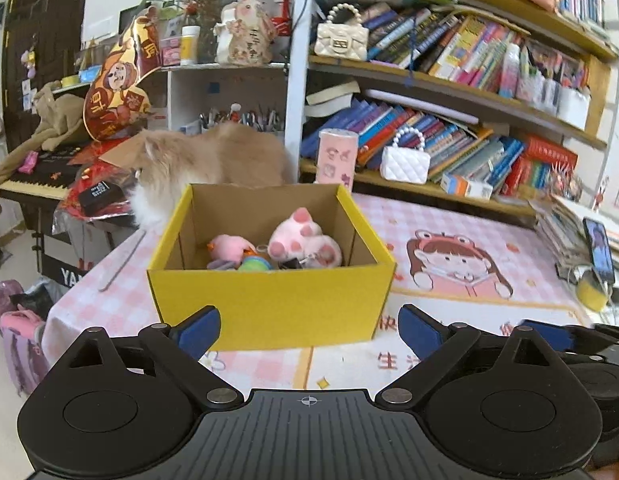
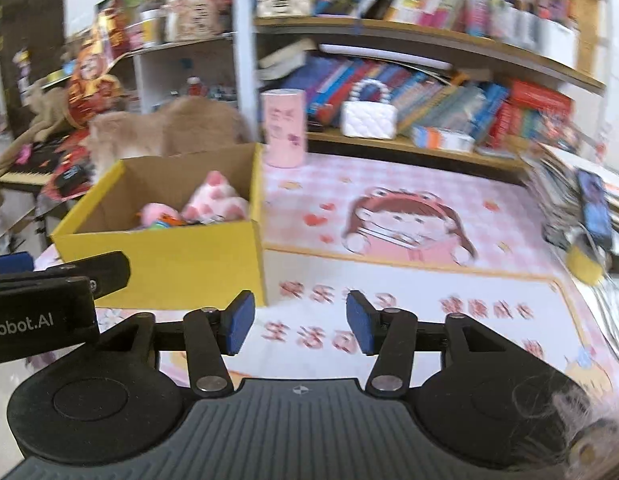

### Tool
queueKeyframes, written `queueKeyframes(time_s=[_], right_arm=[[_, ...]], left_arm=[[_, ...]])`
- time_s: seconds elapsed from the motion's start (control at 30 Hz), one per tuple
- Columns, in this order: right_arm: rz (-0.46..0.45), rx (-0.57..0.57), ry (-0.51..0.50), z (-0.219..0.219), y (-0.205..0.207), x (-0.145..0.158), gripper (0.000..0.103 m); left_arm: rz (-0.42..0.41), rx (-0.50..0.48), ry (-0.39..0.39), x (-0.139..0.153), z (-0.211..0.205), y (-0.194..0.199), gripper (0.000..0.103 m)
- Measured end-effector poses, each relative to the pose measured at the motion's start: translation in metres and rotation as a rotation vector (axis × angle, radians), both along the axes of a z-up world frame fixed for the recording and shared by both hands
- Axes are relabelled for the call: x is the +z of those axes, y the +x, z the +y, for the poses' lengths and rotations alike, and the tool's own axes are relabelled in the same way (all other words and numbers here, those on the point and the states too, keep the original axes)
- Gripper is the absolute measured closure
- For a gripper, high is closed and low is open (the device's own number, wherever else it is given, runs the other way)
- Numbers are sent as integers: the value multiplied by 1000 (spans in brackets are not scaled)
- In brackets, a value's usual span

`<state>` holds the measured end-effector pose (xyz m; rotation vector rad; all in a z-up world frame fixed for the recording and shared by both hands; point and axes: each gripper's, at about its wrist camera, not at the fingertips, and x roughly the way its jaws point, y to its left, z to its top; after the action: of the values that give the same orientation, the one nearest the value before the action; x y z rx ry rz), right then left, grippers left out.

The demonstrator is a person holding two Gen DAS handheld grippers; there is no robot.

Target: Organize objects

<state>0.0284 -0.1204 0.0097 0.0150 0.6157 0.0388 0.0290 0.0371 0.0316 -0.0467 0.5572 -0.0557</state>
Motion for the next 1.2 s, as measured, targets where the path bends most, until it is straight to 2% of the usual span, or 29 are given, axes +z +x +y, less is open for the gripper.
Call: queueKeyframes(time_s=[0.03, 0.13, 0.2, 0.33, 0.43, 0.63, 0.93, 1.2], right_arm=[[-3, -24, -12, -3, -6, -2, 35], [-24, -94, -76, -10, -17, -4, 18], [-32, -135, -97, -17, -20, -4, 11], [-24, -213, -109, -29, -20, -5, 4], [-19, -260, -103, -37, -23, -9, 0], [31, -288, -78, -50, -28, -14, 0], [54, -305, -79, -46, -38, -16, 0], [73, -322, -85, -44, -44, -17, 0]], left_arm=[[-11, 9, 22, 0, -4, -3, 5], [-56, 37, 87, 0, -17, -12, 0], [-70, 43, 102, 0, -24, -13, 0], [-36, 29, 81, 0, -33, -5, 0], [-4, 21, 70, -3, -38, -4, 0], [59, 46, 107, -13, -43, -3, 0], [104, 17, 114, -22, -44, -10, 0], [111, 10, 130, -26, -45, -15, 0]])
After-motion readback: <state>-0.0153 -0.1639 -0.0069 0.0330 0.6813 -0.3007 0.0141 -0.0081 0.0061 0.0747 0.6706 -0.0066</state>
